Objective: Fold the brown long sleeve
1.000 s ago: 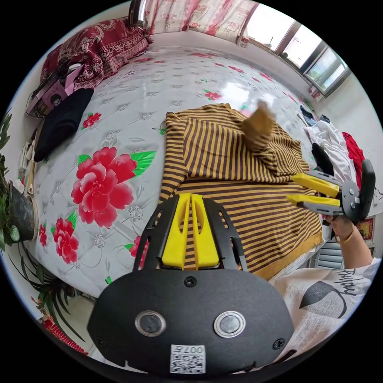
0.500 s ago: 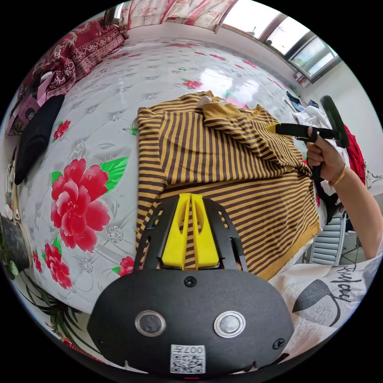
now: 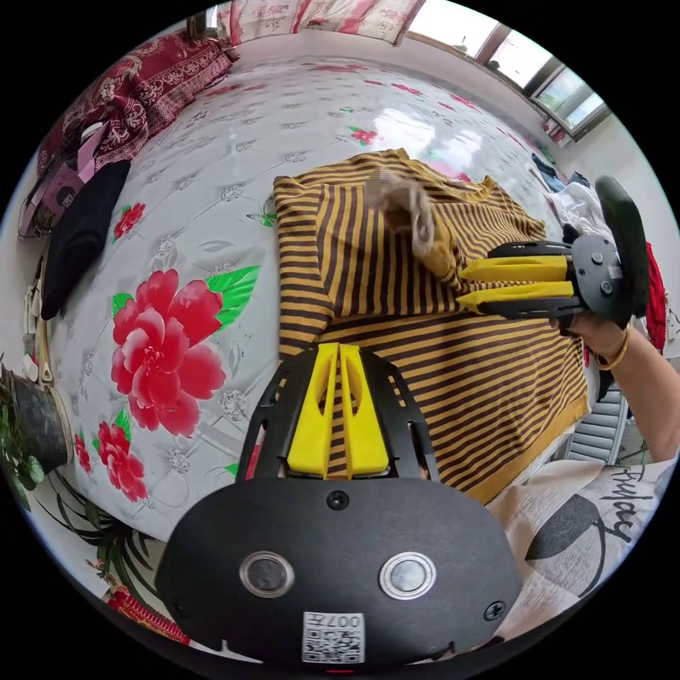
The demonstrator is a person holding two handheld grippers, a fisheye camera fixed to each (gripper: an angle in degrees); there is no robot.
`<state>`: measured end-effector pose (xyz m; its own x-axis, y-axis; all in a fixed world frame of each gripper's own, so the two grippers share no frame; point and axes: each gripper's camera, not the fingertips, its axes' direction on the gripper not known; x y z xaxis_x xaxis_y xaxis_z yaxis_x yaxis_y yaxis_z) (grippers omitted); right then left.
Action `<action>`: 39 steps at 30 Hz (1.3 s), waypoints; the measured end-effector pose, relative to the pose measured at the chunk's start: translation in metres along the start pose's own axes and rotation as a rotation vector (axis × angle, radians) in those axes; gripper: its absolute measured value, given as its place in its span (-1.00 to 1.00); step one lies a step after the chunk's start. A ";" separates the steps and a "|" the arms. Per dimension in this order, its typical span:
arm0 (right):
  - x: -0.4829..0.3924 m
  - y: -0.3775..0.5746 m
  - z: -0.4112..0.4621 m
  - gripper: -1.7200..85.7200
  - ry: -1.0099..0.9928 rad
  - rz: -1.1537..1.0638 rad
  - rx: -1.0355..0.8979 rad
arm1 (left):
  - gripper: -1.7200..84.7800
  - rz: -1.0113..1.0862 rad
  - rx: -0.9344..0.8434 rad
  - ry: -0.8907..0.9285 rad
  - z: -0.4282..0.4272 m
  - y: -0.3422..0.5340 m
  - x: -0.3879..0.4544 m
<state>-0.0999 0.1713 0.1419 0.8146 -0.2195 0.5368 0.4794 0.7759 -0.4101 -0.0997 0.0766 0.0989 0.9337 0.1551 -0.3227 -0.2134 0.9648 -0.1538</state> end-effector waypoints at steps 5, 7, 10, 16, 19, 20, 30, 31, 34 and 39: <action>0.012 0.079 -0.040 -0.78 -0.060 0.310 0.174 | -0.98 -0.029 -0.008 -0.028 -0.010 0.022 -0.002; 0.020 0.124 -0.049 -0.78 -0.036 0.431 0.167 | -0.98 -0.037 -0.013 -0.037 -0.013 0.032 -0.002; 0.032 0.203 -0.057 -0.77 0.037 0.618 0.089 | -0.98 -0.054 -0.029 -0.051 -0.018 0.050 0.001; 0.037 0.335 -0.057 -0.73 0.049 0.936 -0.077 | -0.97 -0.096 -0.044 -0.058 -0.034 0.101 0.009; 0.031 0.362 -0.050 -0.71 0.058 0.997 -0.116 | -0.94 -0.132 -0.060 -0.042 -0.039 0.128 0.009; 0.029 0.366 -0.048 -0.70 0.068 1.007 -0.116 | -0.91 -0.143 -0.069 -0.038 -0.039 0.137 0.010; 0.010 0.329 -0.041 -0.76 -0.017 0.870 -0.022 | -0.76 -0.209 -0.084 -0.009 -0.016 0.154 0.042; 0.009 0.327 -0.039 -0.77 -0.014 0.859 -0.027 | -0.76 -0.196 -0.098 -0.038 -0.015 0.150 0.048; 0.005 0.322 -0.037 -0.83 0.072 0.815 -0.064 | -0.78 -0.106 -0.119 -0.099 -0.013 0.141 0.064; 0.005 0.339 -0.050 -0.92 0.071 0.775 -0.060 | -0.78 -0.104 -0.119 -0.112 -0.011 0.137 0.071</action>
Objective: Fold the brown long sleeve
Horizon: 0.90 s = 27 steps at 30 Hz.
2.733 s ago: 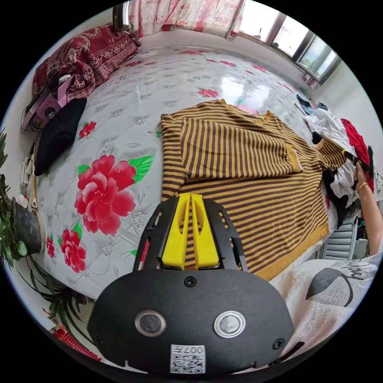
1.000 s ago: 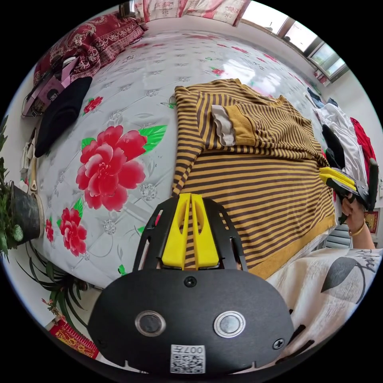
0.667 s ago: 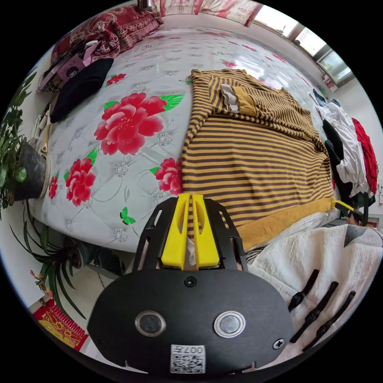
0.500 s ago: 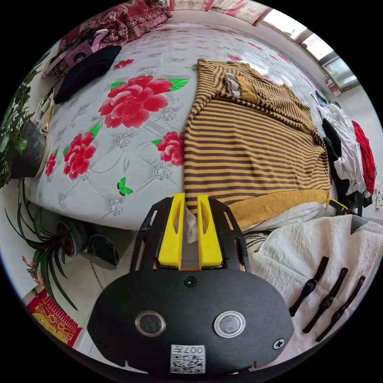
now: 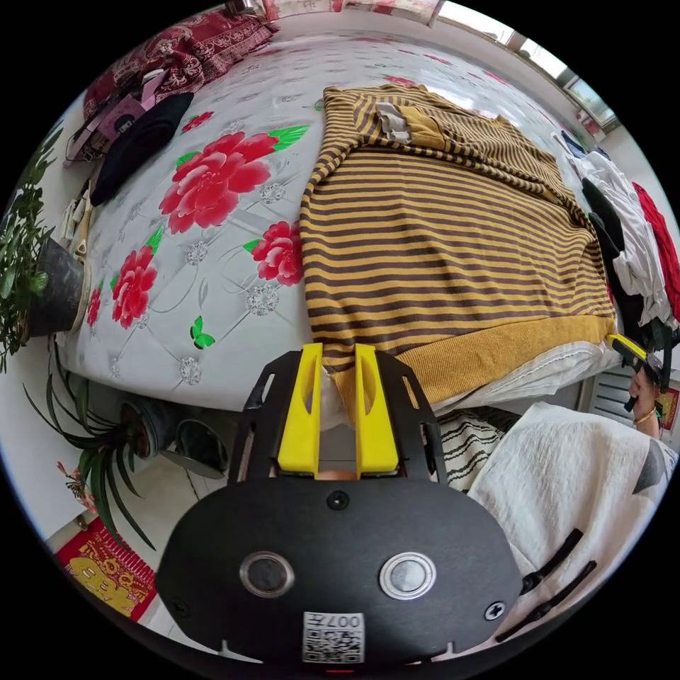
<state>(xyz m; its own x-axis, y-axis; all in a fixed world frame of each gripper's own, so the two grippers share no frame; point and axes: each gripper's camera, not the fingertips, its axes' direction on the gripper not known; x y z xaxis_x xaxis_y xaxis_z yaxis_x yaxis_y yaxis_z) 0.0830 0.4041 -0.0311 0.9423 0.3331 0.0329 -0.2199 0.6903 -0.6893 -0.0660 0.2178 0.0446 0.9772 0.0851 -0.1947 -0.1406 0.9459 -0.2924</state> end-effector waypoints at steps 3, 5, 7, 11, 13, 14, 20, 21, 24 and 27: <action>0.009 0.014 -0.007 -0.94 -0.024 0.008 0.024 | -0.78 -0.014 0.022 -0.009 0.000 0.003 0.004; 0.010 0.020 -0.009 -0.94 -0.040 0.015 0.025 | -0.79 -0.020 0.033 -0.012 0.000 0.004 0.007; 0.009 0.023 -0.008 -0.94 -0.052 0.013 0.012 | -0.79 -0.019 0.036 -0.013 0.000 0.004 0.009; 0.002 0.028 -0.010 -0.91 -0.038 -0.006 0.018 | -0.79 -0.016 0.043 -0.014 0.001 0.005 0.009; 0.004 0.025 -0.007 -0.88 -0.034 0.024 -0.012 | -0.78 -0.033 0.056 -0.010 -0.001 0.007 0.005; 0.005 0.024 -0.005 -0.85 -0.031 0.025 -0.041 | -0.76 -0.042 0.099 0.010 -0.007 0.013 0.001; 0.009 0.020 0.001 -0.78 -0.015 0.009 -0.072 | -0.67 -0.014 0.160 0.162 -0.013 0.048 -0.027; 0.011 0.017 0.006 -0.78 -0.039 0.017 -0.091 | -0.65 -0.007 0.132 0.171 -0.008 0.048 -0.028; 0.005 0.007 0.017 -0.82 -0.055 0.004 -0.149 | -0.61 0.048 0.036 0.102 0.010 0.041 -0.016; -0.008 0.000 0.021 -0.90 0.057 -0.073 -0.211 | -0.66 0.081 -0.065 0.031 0.012 0.023 -0.007</action>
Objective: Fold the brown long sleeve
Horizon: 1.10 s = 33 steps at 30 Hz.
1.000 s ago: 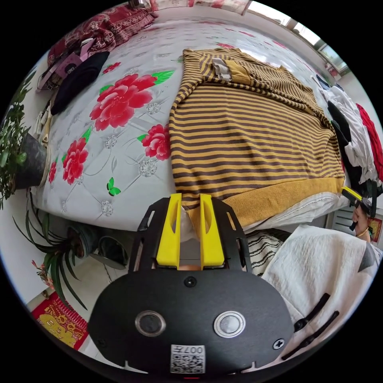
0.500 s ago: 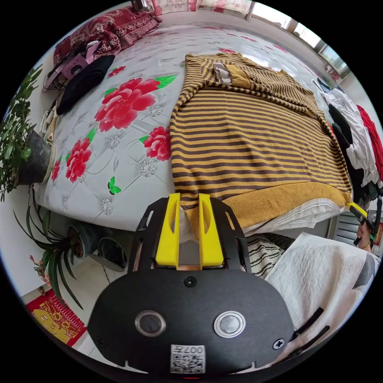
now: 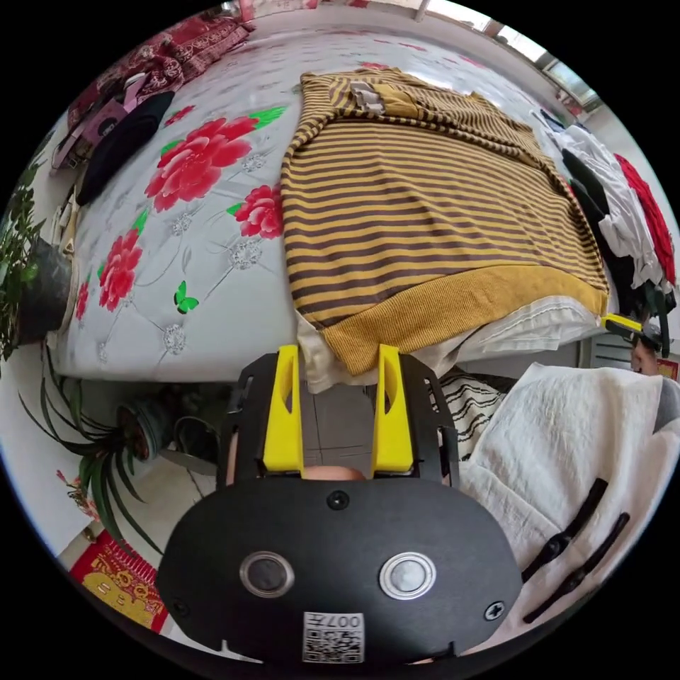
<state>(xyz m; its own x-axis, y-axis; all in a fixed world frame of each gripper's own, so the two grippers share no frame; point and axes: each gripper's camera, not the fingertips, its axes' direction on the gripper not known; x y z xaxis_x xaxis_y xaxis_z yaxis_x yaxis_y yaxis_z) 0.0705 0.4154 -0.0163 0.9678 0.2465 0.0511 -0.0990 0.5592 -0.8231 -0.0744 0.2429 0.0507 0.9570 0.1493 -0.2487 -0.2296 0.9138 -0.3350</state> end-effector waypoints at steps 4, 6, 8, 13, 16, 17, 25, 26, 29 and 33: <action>0.005 0.000 -0.006 -0.94 -0.018 -0.048 -0.027 | -0.92 0.088 -0.021 0.139 -0.008 -0.009 -0.017; 0.025 0.006 -0.019 -0.95 -0.134 -0.019 0.005 | -0.93 0.082 0.000 0.229 -0.018 -0.009 -0.034; 0.047 0.011 -0.034 -0.95 -0.251 0.023 0.050 | -0.95 0.052 0.075 0.430 -0.039 -0.012 -0.066; 0.115 0.002 -0.093 -0.96 -0.593 0.108 0.269 | -0.96 -0.008 0.247 0.854 -0.076 -0.059 -0.133; 0.155 -0.043 -0.140 -0.95 -0.726 0.155 0.412 | -0.94 -0.028 0.310 0.856 -0.100 -0.136 -0.156; 0.165 -0.066 -0.159 -0.95 -0.768 0.170 0.499 | -0.93 -0.076 0.352 0.841 -0.107 -0.172 -0.164; 0.161 -0.169 -0.135 -0.88 -0.664 0.452 0.573 | -0.79 -0.485 0.409 0.705 -0.061 -0.276 -0.179; 0.154 -0.167 -0.119 -0.86 -0.653 0.434 0.557 | -0.79 -0.457 0.399 0.679 -0.052 -0.273 -0.175; 0.148 -0.150 -0.076 -0.83 -0.567 0.466 0.474 | -0.78 -0.400 0.346 0.563 -0.029 -0.252 -0.166; 0.170 -0.124 -0.037 -0.78 -0.617 0.611 0.457 | -0.72 -0.374 0.301 0.531 -0.006 -0.231 -0.161</action>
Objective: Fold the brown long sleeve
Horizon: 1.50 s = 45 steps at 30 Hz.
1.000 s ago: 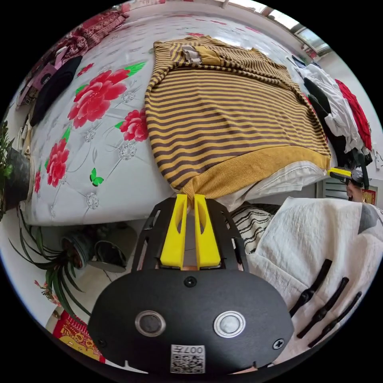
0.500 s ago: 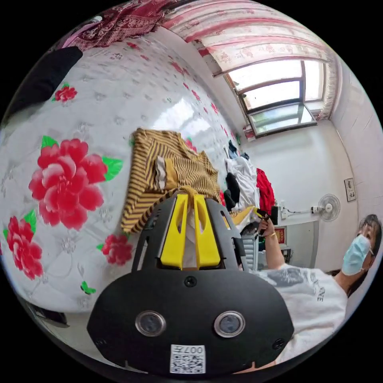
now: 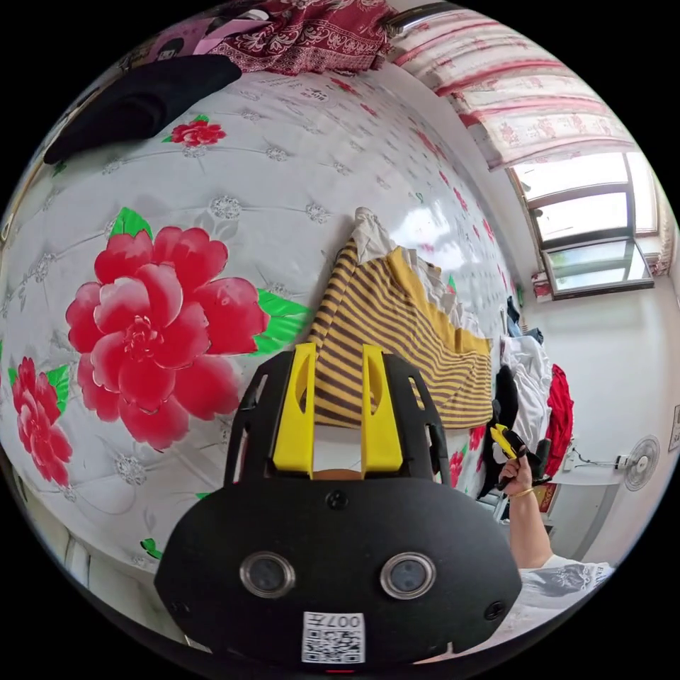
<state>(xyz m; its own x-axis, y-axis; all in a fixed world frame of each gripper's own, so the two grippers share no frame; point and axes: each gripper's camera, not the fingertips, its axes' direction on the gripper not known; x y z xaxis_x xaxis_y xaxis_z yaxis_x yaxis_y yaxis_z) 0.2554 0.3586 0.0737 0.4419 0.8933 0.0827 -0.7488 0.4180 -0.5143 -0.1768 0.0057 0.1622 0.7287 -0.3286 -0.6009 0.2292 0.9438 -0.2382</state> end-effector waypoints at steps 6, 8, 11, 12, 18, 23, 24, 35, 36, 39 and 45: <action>-0.012 -0.029 0.017 -0.77 0.084 -0.072 -0.003 | -0.77 0.091 -0.080 -0.108 0.022 -0.019 0.019; -0.018 -0.038 0.030 -0.81 0.113 -0.099 -0.063 | -0.91 0.116 -0.105 -0.226 0.032 -0.024 0.029; -0.030 -0.033 0.018 -0.90 0.179 -0.199 -0.051 | -0.97 0.037 -0.022 -0.236 0.011 -0.015 0.018; -0.027 -0.025 -0.001 -0.92 0.161 -0.223 -0.005 | -0.97 0.000 0.009 -0.200 0.002 -0.010 0.011; 0.016 0.024 -0.026 -0.92 0.166 -0.223 -0.044 | -0.98 -0.123 0.082 -0.013 -0.028 0.062 -0.036; 0.058 0.045 -0.027 -0.83 0.102 0.019 -0.012 | -0.87 -0.061 0.018 -0.058 -0.016 0.072 -0.024; 0.068 0.051 -0.028 -0.81 0.043 0.084 0.006 | -0.86 -0.045 0.021 -0.064 -0.019 0.072 -0.022; 0.086 0.044 -0.009 -0.79 -0.354 0.335 0.174 | -0.85 -0.147 -0.004 0.023 -0.024 0.102 -0.054; 0.067 0.033 -0.014 -0.80 -0.346 0.270 0.175 | -0.85 -0.152 -0.006 0.031 -0.024 0.103 -0.056; -0.027 0.011 -0.029 -0.83 -0.317 -0.063 0.155 | -0.84 -0.162 -0.004 0.047 -0.029 0.109 -0.065; -0.277 0.065 0.025 -0.85 -0.136 -0.969 -0.113 | -0.84 -0.169 -0.012 0.065 -0.042 0.120 -0.085</action>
<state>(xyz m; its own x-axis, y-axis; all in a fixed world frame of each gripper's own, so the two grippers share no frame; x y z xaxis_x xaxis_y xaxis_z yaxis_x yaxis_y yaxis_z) 0.0720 0.1427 0.0386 0.7736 0.1865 0.6056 -0.0376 0.9675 -0.2500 -0.2378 0.1455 0.1524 0.6371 -0.4846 -0.5994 0.3367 0.8745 -0.3492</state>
